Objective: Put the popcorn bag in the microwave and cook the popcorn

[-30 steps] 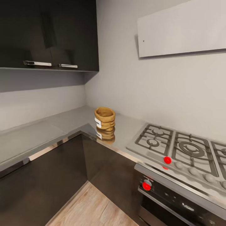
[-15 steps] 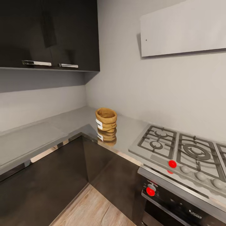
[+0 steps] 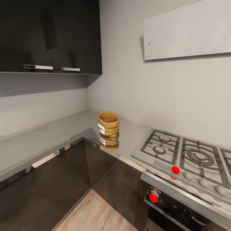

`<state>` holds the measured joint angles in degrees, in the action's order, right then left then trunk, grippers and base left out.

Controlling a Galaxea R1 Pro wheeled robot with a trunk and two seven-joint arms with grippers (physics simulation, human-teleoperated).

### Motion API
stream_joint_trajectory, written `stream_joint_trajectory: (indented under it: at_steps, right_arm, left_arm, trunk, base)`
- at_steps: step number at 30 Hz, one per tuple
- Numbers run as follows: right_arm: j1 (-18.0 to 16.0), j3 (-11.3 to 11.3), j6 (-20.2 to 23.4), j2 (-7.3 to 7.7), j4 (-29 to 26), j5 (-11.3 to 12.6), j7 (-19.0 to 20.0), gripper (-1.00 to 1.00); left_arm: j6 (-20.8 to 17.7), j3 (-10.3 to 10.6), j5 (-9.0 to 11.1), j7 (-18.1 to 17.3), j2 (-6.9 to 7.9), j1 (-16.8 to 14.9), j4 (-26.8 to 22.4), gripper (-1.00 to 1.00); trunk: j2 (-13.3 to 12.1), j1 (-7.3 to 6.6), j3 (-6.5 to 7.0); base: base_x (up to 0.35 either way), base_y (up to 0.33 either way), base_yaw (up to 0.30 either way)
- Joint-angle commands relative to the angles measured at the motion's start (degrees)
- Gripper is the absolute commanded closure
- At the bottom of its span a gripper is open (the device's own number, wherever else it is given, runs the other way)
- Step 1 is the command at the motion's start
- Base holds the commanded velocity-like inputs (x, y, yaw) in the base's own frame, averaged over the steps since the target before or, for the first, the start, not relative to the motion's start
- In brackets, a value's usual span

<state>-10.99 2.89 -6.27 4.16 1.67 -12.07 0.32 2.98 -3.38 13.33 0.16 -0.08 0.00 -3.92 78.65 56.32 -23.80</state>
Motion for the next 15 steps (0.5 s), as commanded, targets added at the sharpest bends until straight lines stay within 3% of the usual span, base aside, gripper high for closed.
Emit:
stream_joint_trajectory:
  at_steps: [1, 15]
  right_arm:
    - [-0.1, 0.3, -0.4, 0.08, 0.2, -0.1, 0.0, -1.00]
    - [-0.1, 0.3, -0.6, 0.22, 0.2, 0.3, 0.0, -1.00]
  left_arm:
    - [0.1, -0.3, 0.0, 0.0, -0.01, 0.0, 0.0, -1.00]
    - [0.1, -0.3, 0.0, 0.0, -0.01, 0.0, 0.0, -1.00]
  trunk:
    - [-0.4, -0.23, 0.13]
    - [-6.0, -3.30, 2.65]
  base:
    - [0.000, 0.000, 0.000]
    - [0.000, 0.000, 0.000]
